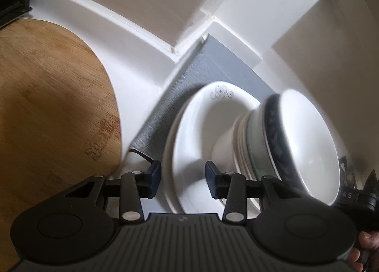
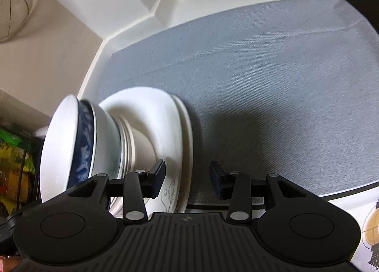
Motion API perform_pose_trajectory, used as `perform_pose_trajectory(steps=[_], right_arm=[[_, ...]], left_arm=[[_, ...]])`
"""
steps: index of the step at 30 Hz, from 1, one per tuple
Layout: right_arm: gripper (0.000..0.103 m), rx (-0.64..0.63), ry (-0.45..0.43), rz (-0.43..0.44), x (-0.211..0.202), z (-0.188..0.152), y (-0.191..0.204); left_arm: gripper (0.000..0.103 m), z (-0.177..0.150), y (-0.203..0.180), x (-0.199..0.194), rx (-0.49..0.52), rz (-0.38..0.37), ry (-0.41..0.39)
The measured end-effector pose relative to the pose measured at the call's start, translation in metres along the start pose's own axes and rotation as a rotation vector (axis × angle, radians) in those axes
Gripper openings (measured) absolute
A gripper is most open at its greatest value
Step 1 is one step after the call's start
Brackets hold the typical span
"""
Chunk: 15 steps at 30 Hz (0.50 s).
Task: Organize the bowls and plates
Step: 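Lower the bowl stack onto the flower-patterned plates and open both grippers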
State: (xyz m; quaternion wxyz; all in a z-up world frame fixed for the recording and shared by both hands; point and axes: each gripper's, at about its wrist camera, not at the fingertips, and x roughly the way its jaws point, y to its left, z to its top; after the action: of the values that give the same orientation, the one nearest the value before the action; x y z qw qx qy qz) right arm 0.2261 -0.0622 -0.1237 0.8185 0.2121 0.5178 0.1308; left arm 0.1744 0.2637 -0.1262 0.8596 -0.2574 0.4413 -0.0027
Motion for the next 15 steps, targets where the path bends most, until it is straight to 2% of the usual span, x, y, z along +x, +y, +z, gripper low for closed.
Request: perform_pose_trajectory(steps=[7,15], right_arm=[[0.044,-0.038,0.055,0.033,0.014,0.002,0.006],[0.043,-0.060,0.073,0.056,0.017,0.007,0.005]], left_arm=[[0.042,-0.002,0.000,0.001,-0.001,0.008,-0.006],[0.042,-0.005,-0.004,-0.005,-0.014,0.040,-0.017]])
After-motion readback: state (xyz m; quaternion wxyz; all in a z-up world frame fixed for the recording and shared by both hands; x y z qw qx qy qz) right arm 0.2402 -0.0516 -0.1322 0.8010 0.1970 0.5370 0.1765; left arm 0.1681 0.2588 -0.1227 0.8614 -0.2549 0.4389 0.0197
